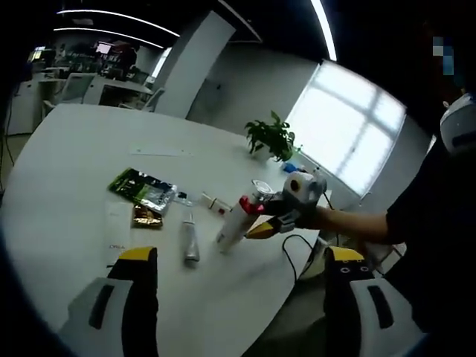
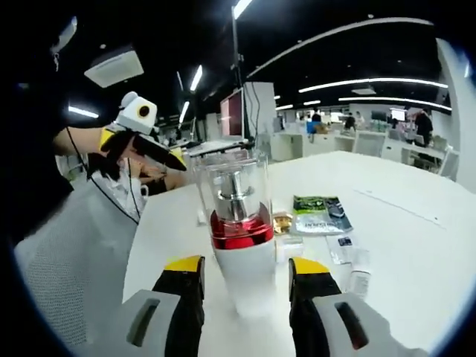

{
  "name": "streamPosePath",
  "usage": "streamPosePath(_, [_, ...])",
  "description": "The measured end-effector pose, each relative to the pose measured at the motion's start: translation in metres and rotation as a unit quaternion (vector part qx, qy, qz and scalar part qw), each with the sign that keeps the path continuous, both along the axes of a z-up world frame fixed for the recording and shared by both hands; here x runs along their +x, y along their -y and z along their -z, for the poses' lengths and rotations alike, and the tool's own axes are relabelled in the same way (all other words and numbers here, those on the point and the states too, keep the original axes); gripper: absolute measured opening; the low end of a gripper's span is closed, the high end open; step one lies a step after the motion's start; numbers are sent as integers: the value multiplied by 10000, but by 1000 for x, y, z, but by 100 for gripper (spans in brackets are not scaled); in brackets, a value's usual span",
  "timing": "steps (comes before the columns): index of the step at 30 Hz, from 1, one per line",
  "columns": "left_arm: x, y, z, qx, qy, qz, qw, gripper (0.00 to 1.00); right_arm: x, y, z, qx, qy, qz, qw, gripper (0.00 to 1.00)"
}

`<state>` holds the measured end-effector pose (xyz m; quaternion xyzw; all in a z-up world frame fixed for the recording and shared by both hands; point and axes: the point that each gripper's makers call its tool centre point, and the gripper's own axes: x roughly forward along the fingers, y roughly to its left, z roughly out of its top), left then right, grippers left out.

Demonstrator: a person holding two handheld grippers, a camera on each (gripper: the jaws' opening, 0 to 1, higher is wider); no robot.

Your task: Arrange the skincare products in the storage area until every visible bottle or jar stands upright without overlapping.

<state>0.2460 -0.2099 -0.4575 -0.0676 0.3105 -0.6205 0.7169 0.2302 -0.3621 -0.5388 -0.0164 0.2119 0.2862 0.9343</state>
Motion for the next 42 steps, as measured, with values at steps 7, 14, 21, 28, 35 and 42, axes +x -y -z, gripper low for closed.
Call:
streamPosePath(7, [-3,-7,6,90,24,-83,9999,90,-7,16,6,-46,-148,497,9986,47])
streamPosePath(14, [-9,-15,10,144,-35,-136,9998,91,-23,20,4,-218,-288,962,9947,57])
streamPosePath(21, [-8,-18,18,281,-21,-273,9992,96,-43,11,-3,-313,-353,1235,9912,65])
streamPosePath(28, [-16,-22,16,297,119,-506,9982,99,-60,3,-15,-325,-293,1365,9897,76])
streamPosePath(35, [-26,-39,22,445,239,-753,9959,99,-79,-5,-20,-167,-300,1547,9874,84])
streamPosePath(42, [-27,-60,28,681,462,-1093,9906,99,-100,-6,-25,-96,-268,1737,9844,91])
